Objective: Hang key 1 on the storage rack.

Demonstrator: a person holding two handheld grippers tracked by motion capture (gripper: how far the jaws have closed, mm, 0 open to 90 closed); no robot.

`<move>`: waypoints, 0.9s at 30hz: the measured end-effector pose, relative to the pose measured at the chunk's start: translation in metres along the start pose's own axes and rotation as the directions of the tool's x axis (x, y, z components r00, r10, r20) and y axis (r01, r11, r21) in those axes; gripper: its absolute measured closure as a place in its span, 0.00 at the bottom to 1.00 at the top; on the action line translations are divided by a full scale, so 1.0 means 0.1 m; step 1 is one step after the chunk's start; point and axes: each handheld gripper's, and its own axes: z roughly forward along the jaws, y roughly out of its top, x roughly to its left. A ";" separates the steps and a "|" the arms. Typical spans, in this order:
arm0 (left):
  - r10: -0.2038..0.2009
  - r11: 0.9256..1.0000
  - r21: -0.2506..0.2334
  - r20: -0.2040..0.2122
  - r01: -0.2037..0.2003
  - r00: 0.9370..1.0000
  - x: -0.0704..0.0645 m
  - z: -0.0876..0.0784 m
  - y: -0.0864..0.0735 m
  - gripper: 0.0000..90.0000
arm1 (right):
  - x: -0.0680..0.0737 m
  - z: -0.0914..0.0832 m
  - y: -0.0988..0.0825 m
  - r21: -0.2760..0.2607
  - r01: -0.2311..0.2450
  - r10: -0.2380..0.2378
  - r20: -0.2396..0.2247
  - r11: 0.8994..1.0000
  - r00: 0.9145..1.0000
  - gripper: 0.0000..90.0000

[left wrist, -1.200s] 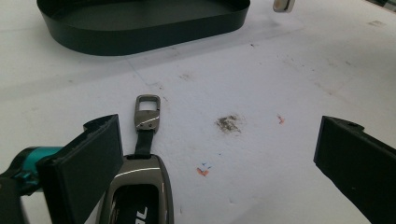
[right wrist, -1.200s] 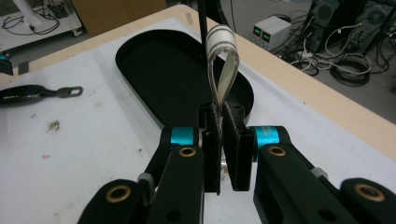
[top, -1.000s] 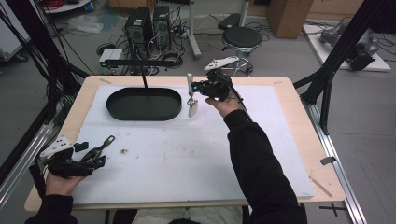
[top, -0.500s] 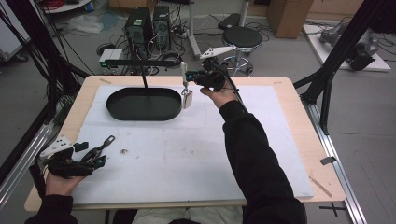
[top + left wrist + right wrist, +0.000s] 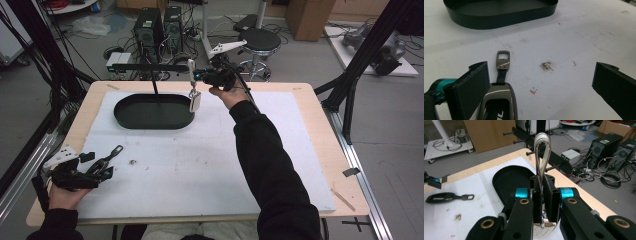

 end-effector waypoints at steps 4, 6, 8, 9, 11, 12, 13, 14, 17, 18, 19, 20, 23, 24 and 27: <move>-0.001 1.000 0.001 -0.002 0.001 1.000 0.00 0.00 0.00 0.02 | -0.01 0.00 0.09 0.002 0.005 -0.005 0.008 1.000 1.000 0.96; 0.000 1.000 0.000 -0.001 0.000 1.000 0.00 0.00 0.00 0.02 | -0.01 0.01 0.14 -0.007 0.004 -0.004 0.003 1.000 1.000 0.96; 0.000 1.000 0.000 -0.001 0.000 1.000 0.00 0.00 0.00 0.02 | -0.01 0.02 0.19 -0.002 0.007 -0.007 0.006 1.000 1.000 0.96; 0.002 1.000 0.001 0.001 -0.002 1.000 0.00 0.00 0.00 0.02 | -0.01 0.03 0.20 -0.002 0.006 -0.006 0.008 1.000 1.000 0.96; -0.002 1.000 0.000 -0.001 0.002 1.000 0.00 0.00 0.00 0.02 | 0.00 0.04 0.23 -0.007 0.004 -0.004 0.009 1.000 1.000 0.96; -0.004 1.000 0.001 0.000 0.004 1.000 0.00 0.00 0.00 0.02 | 0.00 0.06 0.25 -0.011 0.006 -0.006 0.009 1.000 1.000 0.96; -0.003 1.000 0.000 0.000 0.003 1.000 0.00 0.00 0.00 0.02 | 0.00 0.08 0.27 -0.009 0.011 -0.011 0.005 1.000 1.000 0.96; -0.002 1.000 0.000 0.000 0.002 1.000 0.00 0.00 0.00 0.02 | 0.01 0.10 0.29 -0.009 0.016 -0.016 0.007 1.000 1.000 0.96; -0.004 1.000 -0.003 0.000 0.004 1.000 0.01 0.00 0.00 0.02 | 0.01 0.14 0.35 -0.012 0.028 -0.028 0.014 1.000 1.000 0.96; -0.003 1.000 -0.004 -0.001 0.003 1.000 0.01 0.00 0.00 0.02 | 0.02 0.16 0.38 -0.014 0.031 -0.031 0.013 0.999 0.999 0.96; -0.002 1.000 -0.005 -0.002 0.002 1.000 0.01 0.00 0.00 0.02 | 0.03 0.17 0.41 -0.012 0.032 -0.031 0.016 0.999 0.999 0.96; 0.002 1.000 -0.006 -0.005 -0.002 1.000 0.01 0.00 0.00 0.02 | 0.04 0.18 0.44 -0.010 0.041 -0.041 0.020 0.999 0.999 0.96; 0.002 1.000 -0.007 -0.002 -0.002 1.000 0.01 0.00 0.00 0.02 | 0.07 0.23 0.52 -0.013 0.053 -0.053 0.020 0.998 0.998 0.96; 0.002 1.000 -0.007 -0.001 -0.002 1.000 0.01 0.00 0.00 0.02 | 0.08 0.25 0.55 -0.009 0.058 -0.058 0.024 0.998 0.998 0.96; 0.001 1.000 -0.008 0.001 -0.001 1.000 0.01 0.00 0.00 0.02 | 0.10 0.30 0.61 -0.002 0.056 -0.056 0.034 0.998 0.998 0.96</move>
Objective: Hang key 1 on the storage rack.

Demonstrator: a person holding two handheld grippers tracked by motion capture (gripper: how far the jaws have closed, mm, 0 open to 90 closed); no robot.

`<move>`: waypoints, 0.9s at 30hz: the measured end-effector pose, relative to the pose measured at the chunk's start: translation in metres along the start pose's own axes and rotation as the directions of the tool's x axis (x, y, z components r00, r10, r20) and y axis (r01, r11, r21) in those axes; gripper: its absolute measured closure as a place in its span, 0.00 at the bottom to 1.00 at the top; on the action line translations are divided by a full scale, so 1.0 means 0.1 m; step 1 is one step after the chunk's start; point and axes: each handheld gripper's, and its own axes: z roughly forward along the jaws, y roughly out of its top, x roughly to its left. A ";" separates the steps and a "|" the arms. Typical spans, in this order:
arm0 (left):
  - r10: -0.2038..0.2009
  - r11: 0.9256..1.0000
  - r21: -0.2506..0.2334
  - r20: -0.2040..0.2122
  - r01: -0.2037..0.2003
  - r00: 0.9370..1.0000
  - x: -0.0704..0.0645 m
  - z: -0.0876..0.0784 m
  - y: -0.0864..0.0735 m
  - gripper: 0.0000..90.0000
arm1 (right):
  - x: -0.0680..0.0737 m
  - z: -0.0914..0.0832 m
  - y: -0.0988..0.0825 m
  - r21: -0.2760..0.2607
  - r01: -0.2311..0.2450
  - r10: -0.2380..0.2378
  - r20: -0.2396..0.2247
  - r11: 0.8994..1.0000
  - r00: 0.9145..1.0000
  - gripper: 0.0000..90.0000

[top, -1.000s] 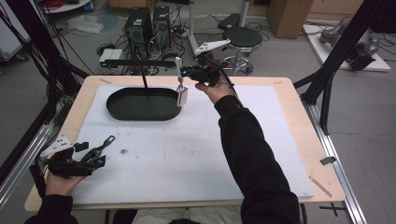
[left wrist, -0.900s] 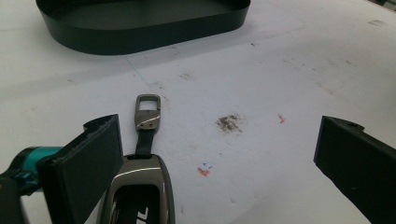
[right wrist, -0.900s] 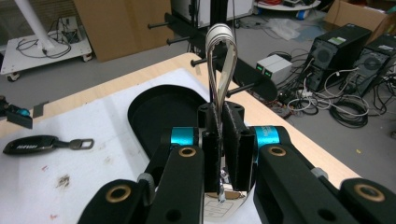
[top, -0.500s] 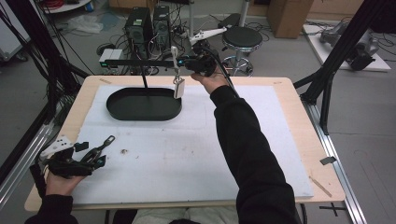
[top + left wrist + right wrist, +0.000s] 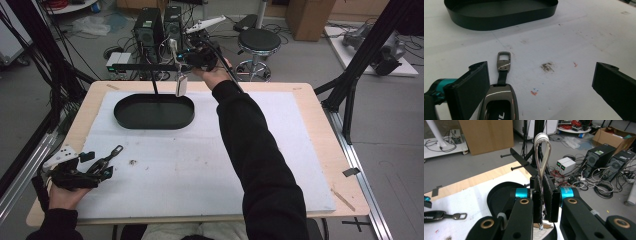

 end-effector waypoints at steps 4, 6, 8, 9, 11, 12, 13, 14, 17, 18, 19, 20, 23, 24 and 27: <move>0.004 1.000 0.000 0.003 -0.004 1.000 0.00 0.00 0.00 0.02 | -0.01 0.06 0.00 -0.008 -0.015 0.015 0.015 1.000 1.000 0.96; 0.001 1.000 -0.001 0.003 -0.001 1.000 0.01 0.00 0.00 0.02 | -0.02 0.08 0.00 -0.007 -0.017 0.017 0.025 1.000 1.000 0.96; 0.002 1.000 0.000 0.004 -0.002 1.000 0.01 0.00 0.00 0.02 | -0.03 0.10 -0.01 -0.013 -0.019 0.020 0.029 1.000 0.999 0.96; 0.001 1.000 0.000 0.004 -0.001 1.000 0.01 0.00 0.00 0.02 | -0.04 0.11 -0.01 -0.018 -0.021 0.021 0.024 1.000 0.999 0.96; 0.002 1.000 0.001 0.003 -0.002 1.000 0.01 0.00 0.00 0.02 | -0.06 0.13 -0.01 -0.021 -0.026 0.027 0.022 0.999 0.999 0.96; 0.001 1.000 0.002 0.004 -0.001 1.000 0.01 0.00 0.00 0.02 | -0.06 0.13 -0.01 -0.019 -0.022 0.023 0.027 1.000 0.999 0.96; 0.001 1.000 0.001 0.005 -0.001 1.000 0.01 0.01 0.00 0.02 | -0.07 0.14 -0.01 -0.022 -0.026 0.027 0.026 0.999 0.999 0.96; 0.002 1.000 0.002 0.007 -0.002 1.000 0.01 0.01 0.00 0.02 | -0.08 0.15 -0.01 -0.019 -0.033 0.034 0.026 0.999 0.999 0.96; 0.000 1.000 0.003 0.007 0.000 1.000 0.01 0.01 0.00 0.02 | -0.11 0.17 0.00 -0.028 -0.046 0.047 0.036 0.999 0.998 0.96; 0.001 1.000 0.002 0.007 -0.001 1.000 0.01 0.01 0.00 0.02 | -0.12 0.18 0.00 -0.035 -0.039 0.040 0.047 0.999 0.998 0.96; -0.001 1.000 0.003 0.007 0.001 1.000 0.01 0.01 0.00 0.02 | -0.13 0.18 0.01 -0.037 -0.043 0.045 0.046 0.998 0.998 0.96; 0.000 1.000 0.003 0.006 0.000 1.000 0.01 0.01 0.00 0.02 | -0.13 0.19 0.02 -0.042 -0.054 0.056 0.048 0.998 0.997 0.96; 0.000 1.000 0.001 0.008 0.000 1.000 0.01 0.01 0.00 0.02 | -0.16 0.23 0.05 -0.044 -0.057 0.060 0.059 0.997 0.997 0.96; 0.000 1.000 0.001 0.008 0.000 1.000 0.01 0.01 0.00 0.02 | -0.17 0.24 0.06 -0.043 -0.060 0.063 0.065 0.997 0.996 0.96; 0.001 1.000 0.000 0.008 -0.001 1.000 0.02 0.01 0.00 0.02 | -0.19 0.28 0.08 -0.043 -0.069 0.072 0.078 0.997 0.994 0.96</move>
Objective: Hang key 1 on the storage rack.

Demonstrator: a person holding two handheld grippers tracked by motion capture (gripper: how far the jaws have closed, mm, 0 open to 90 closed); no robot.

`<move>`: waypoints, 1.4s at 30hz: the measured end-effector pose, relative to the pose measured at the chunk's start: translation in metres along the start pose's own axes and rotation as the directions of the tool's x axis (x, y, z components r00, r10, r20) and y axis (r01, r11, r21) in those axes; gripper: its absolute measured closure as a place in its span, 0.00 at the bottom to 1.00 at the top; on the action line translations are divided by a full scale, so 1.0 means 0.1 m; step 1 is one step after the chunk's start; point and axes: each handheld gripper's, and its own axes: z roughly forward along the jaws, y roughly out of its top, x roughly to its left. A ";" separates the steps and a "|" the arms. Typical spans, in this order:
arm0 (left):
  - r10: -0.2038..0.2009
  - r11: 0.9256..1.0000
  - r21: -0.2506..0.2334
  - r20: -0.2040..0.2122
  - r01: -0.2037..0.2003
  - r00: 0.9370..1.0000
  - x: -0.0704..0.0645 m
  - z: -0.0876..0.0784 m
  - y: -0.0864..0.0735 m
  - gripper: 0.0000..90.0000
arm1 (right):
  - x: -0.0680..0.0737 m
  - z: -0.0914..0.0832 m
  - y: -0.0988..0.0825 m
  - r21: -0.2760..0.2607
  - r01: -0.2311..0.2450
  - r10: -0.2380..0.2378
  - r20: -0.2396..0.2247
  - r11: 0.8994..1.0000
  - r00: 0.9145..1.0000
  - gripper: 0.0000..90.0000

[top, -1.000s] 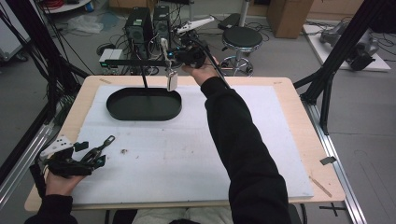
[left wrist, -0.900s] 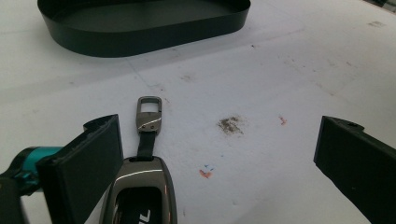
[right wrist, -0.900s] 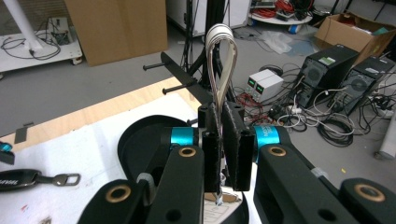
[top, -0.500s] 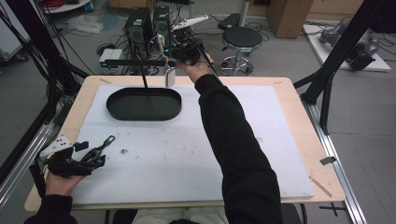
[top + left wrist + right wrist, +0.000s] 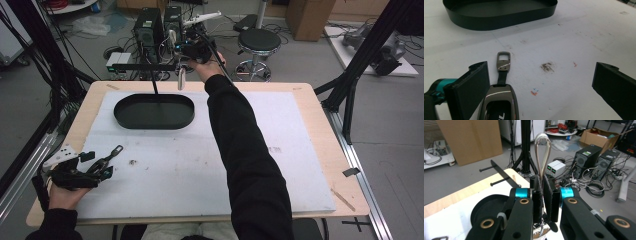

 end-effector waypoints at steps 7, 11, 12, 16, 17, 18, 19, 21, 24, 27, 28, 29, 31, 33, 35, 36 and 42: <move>0.000 1.000 0.001 -0.004 0.000 1.000 0.01 -0.02 -0.01 0.02 | -0.09 0.02 -0.06 0.025 -0.029 0.028 0.031 0.999 0.999 0.96; 0.002 1.000 0.004 -0.006 -0.002 1.000 0.00 -0.01 0.00 0.02 | -0.13 -0.02 -0.14 0.033 -0.050 0.050 0.026 0.998 0.998 0.94; 0.002 1.000 0.004 -0.006 -0.002 1.000 0.00 -0.01 0.00 0.02 | -0.15 -0.03 -0.18 0.037 -0.055 0.054 0.032 0.998 0.998 0.92; 0.000 1.000 -0.001 -0.007 0.000 1.000 0.00 -0.02 0.00 0.02 | -0.21 -0.10 -0.28 0.020 -0.124 0.123 0.042 0.992 0.992 0.61; 0.000 1.000 -0.001 -0.007 0.000 1.000 0.00 -0.02 0.00 0.02 | -0.22 -0.12 -0.30 0.023 -0.126 0.125 0.048 0.992 0.991 0.51; -0.001 1.000 0.001 -0.007 0.001 1.000 0.00 -0.02 0.00 0.02 | -0.23 -0.14 -0.32 0.030 -0.120 0.118 0.055 0.992 0.991 0.44; -0.001 1.000 0.001 -0.007 0.001 1.000 0.00 -0.01 0.00 0.02 | -0.24 -0.16 -0.35 0.040 -0.122 0.120 0.047 0.992 0.992 0.39; 0.000 1.000 0.005 -0.008 0.000 1.000 0.00 -0.01 0.00 0.02 | -0.26 -0.18 -0.39 0.054 -0.118 0.116 0.035 0.992 0.993 0.24; 0.001 1.000 0.005 -0.009 -0.001 1.000 0.00 -0.01 0.00 0.02 | -0.27 -0.18 -0.45 0.112 -0.109 0.109 0.006 0.988 0.994 0.01; -0.002 1.000 0.002 -0.010 0.002 1.000 0.00 -0.02 0.00 0.02 | -0.24 -0.19 -0.51 0.120 -0.085 0.088 -0.024 0.989 0.996 0.01; -0.002 1.000 0.003 -0.010 0.002 1.000 0.00 -0.01 0.00 0.02 | -0.23 -0.19 -0.53 0.115 -0.078 0.081 -0.023 0.990 0.996 0.01; -0.001 1.000 0.003 -0.009 0.001 1.000 0.00 -0.01 0.00 0.02 | -0.21 -0.19 -0.55 0.119 -0.067 0.070 -0.023 0.991 0.997 0.01; -0.001 1.000 0.004 -0.008 0.001 1.000 0.00 -0.01 0.00 0.02 | -0.19 -0.19 -0.61 0.125 -0.049 0.053 -0.026 0.991 0.998 0.01; -0.001 1.000 0.005 -0.008 0.001 1.000 0.00 -0.02 0.00 0.02 | -0.18 -0.19 -0.66 0.136 -0.046 0.050 -0.027 0.990 0.998 0.01; -0.001 1.000 0.003 -0.008 0.001 1.000 0.00 -0.02 0.00 0.02 | -0.17 -0.20 -0.70 0.136 -0.045 0.049 -0.031 0.990 0.998 0.01; -0.001 1.000 0.003 -0.009 0.001 1.000 0.00 -0.02 0.00 0.02 | -0.16 -0.21 -0.73 0.135 -0.044 0.049 -0.031 0.990 0.998 0.01; -0.004 1.000 0.002 -0.008 0.004 1.000 -0.01 -0.01 0.00 0.02 | -0.16 -0.30 -0.81 0.123 -0.042 0.047 -0.037 0.992 0.998 0.01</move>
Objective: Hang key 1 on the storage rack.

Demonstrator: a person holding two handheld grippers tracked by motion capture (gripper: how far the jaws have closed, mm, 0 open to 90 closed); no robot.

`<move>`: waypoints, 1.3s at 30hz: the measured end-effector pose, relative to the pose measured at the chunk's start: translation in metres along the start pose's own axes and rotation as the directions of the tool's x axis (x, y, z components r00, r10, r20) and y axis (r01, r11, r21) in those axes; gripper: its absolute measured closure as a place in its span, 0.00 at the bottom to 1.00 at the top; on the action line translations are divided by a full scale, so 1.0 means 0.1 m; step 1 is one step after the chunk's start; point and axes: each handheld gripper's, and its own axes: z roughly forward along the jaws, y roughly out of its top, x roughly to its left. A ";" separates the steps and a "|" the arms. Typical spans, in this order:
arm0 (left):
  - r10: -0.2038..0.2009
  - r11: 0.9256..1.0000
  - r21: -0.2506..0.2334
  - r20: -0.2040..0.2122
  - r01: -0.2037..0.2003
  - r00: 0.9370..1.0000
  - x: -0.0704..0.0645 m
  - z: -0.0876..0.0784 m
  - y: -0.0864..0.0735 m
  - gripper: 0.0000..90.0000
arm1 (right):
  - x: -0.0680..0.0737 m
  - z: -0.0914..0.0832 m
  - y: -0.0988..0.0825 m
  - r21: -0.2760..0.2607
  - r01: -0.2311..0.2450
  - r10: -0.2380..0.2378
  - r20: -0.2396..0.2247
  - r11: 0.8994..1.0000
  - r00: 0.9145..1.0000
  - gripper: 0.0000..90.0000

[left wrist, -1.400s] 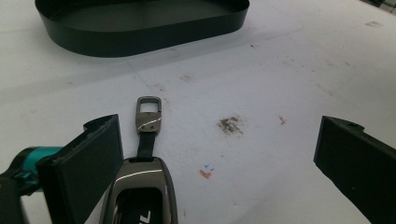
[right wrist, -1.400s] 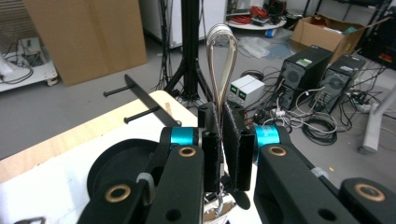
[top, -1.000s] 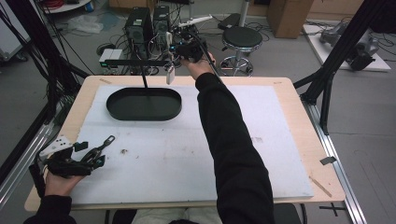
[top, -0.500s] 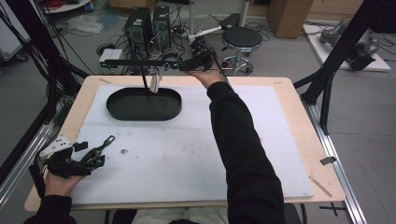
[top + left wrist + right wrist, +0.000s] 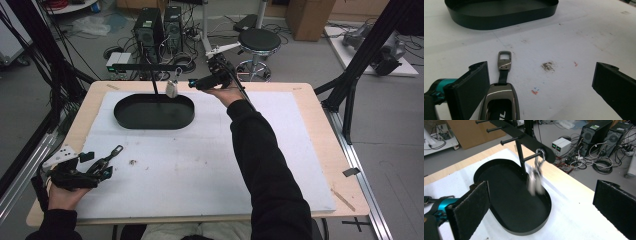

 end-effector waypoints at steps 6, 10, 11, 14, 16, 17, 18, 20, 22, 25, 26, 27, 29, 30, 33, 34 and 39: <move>0.001 1.000 0.002 0.000 -0.001 1.000 0.00 0.01 0.00 0.02 | 0.00 -0.08 -0.07 -0.005 0.012 -0.012 0.008 1.000 1.000 0.01; 0.000 1.000 0.004 0.001 0.000 1.000 0.00 0.01 0.00 0.02 | -0.02 -0.11 -0.16 0.008 0.006 -0.006 0.010 1.000 1.000 0.01; 0.000 1.000 0.004 0.001 0.000 1.000 0.00 0.01 0.00 0.02 | -0.04 -0.12 -0.18 0.022 0.005 -0.006 0.011 1.000 1.000 0.01; 0.001 1.000 0.004 0.000 -0.001 1.000 0.00 0.01 0.00 0.02 | -0.05 -0.15 -0.20 0.015 0.005 -0.005 0.012 1.000 1.000 0.01; 0.001 1.000 0.004 0.000 -0.001 1.000 0.00 0.01 0.00 0.02 | -0.05 -0.18 -0.24 0.007 0.004 -0.005 0.011 1.000 1.000 0.01; 0.001 1.000 0.004 0.000 -0.001 1.000 0.00 0.01 0.00 0.02 | -0.05 -0.19 -0.25 0.006 0.003 -0.004 0.015 1.000 1.000 0.01; 0.001 1.000 0.005 0.000 -0.001 1.000 0.00 0.01 0.00 0.02 | -0.05 -0.20 -0.27 0.010 0.002 -0.002 0.014 1.000 1.000 0.01; 0.001 1.000 0.006 0.001 -0.001 1.000 0.00 0.01 0.00 0.02 | -0.07 -0.22 -0.32 0.016 0.005 -0.005 0.018 1.000 1.000 0.01; 0.001 1.000 0.007 0.000 -0.001 1.000 0.00 0.01 0.00 0.02 | -0.07 -0.24 -0.36 0.015 0.003 -0.003 0.020 1.000 1.000 0.01; 0.002 1.000 0.009 0.000 -0.002 1.000 0.00 0.01 0.00 0.02 | -0.07 -0.29 -0.41 0.009 0.007 -0.007 0.023 1.000 1.000 0.01; 0.002 1.000 0.009 0.001 -0.002 1.000 0.00 0.01 0.00 0.02 | -0.06 -0.30 -0.43 0.011 0.010 -0.011 0.025 1.000 1.000 0.01; 0.002 1.000 0.009 0.000 -0.002 1.000 0.00 0.01 0.00 0.02 | -0.06 -0.32 -0.45 0.014 0.011 -0.012 0.026 1.000 1.000 0.01; 0.002 1.000 0.010 0.000 -0.002 1.000 0.00 0.01 0.00 0.02 | -0.06 -0.35 -0.49 0.014 0.015 -0.016 0.026 1.000 1.000 0.01; 0.004 1.000 0.012 -0.001 -0.003 1.000 0.00 0.01 0.00 0.02 | -0.06 -0.36 -0.51 0.023 0.018 -0.019 0.024 1.000 1.000 0.01; 0.006 1.000 0.014 0.003 -0.006 1.000 0.00 0.02 0.00 0.02 | -0.04 -0.42 -0.58 0.020 0.031 -0.031 0.032 0.999 0.999 0.01; 0.007 1.000 0.016 0.003 -0.007 1.000 0.00 0.02 0.00 0.02 | -0.03 -0.45 -0.61 0.018 0.027 -0.028 0.033 0.999 0.999 0.01; 0.013 1.000 0.017 0.003 -0.013 1.000 0.00 0.04 0.02 0.02 | -0.02 -0.60 -0.75 0.016 0.023 -0.024 0.042 1.000 0.999 0.01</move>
